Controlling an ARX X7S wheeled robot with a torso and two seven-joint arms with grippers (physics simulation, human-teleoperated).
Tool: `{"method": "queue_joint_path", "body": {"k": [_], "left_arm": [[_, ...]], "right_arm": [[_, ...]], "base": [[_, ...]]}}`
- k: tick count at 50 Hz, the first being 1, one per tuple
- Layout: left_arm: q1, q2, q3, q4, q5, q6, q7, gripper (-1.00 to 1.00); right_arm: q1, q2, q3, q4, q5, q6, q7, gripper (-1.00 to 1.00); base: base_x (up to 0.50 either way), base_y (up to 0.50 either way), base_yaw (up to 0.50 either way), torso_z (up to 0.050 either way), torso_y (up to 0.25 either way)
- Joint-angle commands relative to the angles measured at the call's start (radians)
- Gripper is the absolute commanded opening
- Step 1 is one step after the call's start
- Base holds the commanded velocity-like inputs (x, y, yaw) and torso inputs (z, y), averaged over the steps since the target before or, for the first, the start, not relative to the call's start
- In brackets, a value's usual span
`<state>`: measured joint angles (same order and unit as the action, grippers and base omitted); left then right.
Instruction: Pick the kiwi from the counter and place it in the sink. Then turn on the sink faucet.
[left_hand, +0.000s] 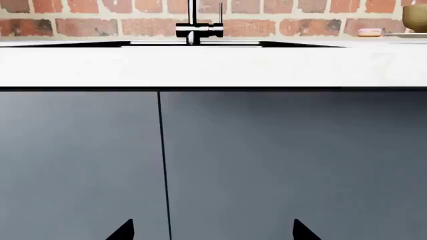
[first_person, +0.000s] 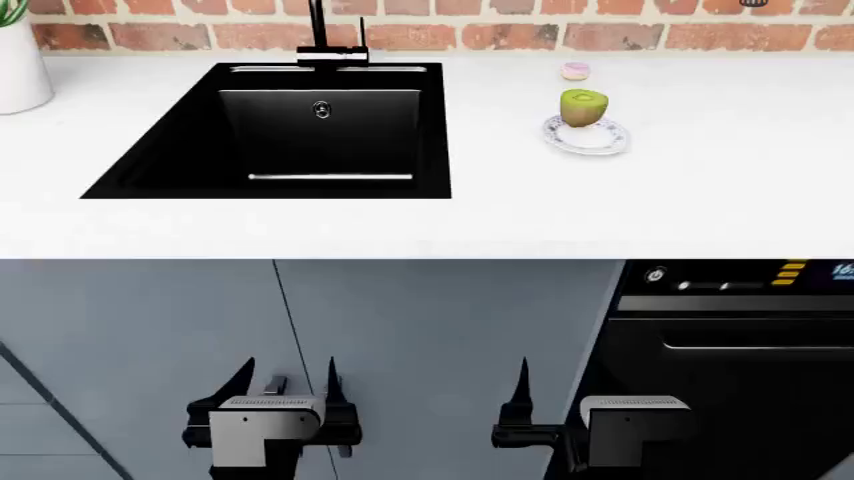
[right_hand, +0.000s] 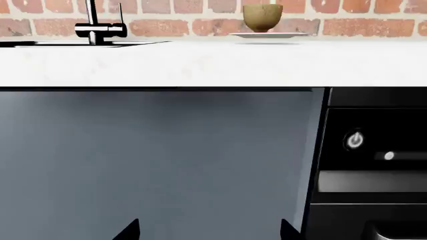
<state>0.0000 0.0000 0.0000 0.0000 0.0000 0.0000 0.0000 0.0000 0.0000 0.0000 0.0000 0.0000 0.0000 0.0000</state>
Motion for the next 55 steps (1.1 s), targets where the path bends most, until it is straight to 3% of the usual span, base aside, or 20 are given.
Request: {"method": "queue_joint_path", "body": {"k": [1,22,29,36,39,47,55], "left_arm": [[0.005,-0.015,0.017,0.003,-0.019,0.017,-0.017,1.00],[-0.017,-0.061,0.056,-0.039,-0.046,0.078,-0.120,1.00],[-0.016,-0.081,0.024,0.179,-0.143,-0.069,-0.126,1.00],[-0.080,-0.118,-0.011,0.443,-0.222,-0.351,-0.179,1.00],[-0.093,-0.140,-0.003,0.503,-0.222,-0.385,-0.182,1.00],[-0.194,-0.170,-0.050,0.700,-0.338,-0.665,-0.235,1.00],[-0.295,-0.176,-0.055,0.706,-0.379,-0.768,-0.258,1.00]], "right_arm": [[-0.002,0.016,-0.019,-0.007,0.011,0.006,0.025,1.00],[-0.002,0.064,-0.072,-0.020,0.047,0.013,0.094,1.00],[0.006,0.079,-0.100,-0.176,0.006,0.152,0.131,1.00],[0.073,0.103,-0.126,-0.480,-0.053,0.453,0.150,1.00],[0.107,0.116,-0.143,-0.560,-0.072,0.550,0.146,1.00],[0.210,0.123,-0.175,-0.708,-0.103,0.768,0.137,1.00],[0.325,0.139,-0.208,-0.760,-0.128,0.910,0.123,1.00]], "base": [[0.00,0.00,0.00,0.000,0.000],[0.00,0.00,0.00,0.000,0.000],[0.00,0.00,0.00,0.014,0.000],[0.00,0.00,0.00,0.050,0.000],[0.00,0.00,0.00,0.050,0.000],[0.00,0.00,0.00,0.050,0.000],[0.00,0.00,0.00,0.050,0.000]]}}
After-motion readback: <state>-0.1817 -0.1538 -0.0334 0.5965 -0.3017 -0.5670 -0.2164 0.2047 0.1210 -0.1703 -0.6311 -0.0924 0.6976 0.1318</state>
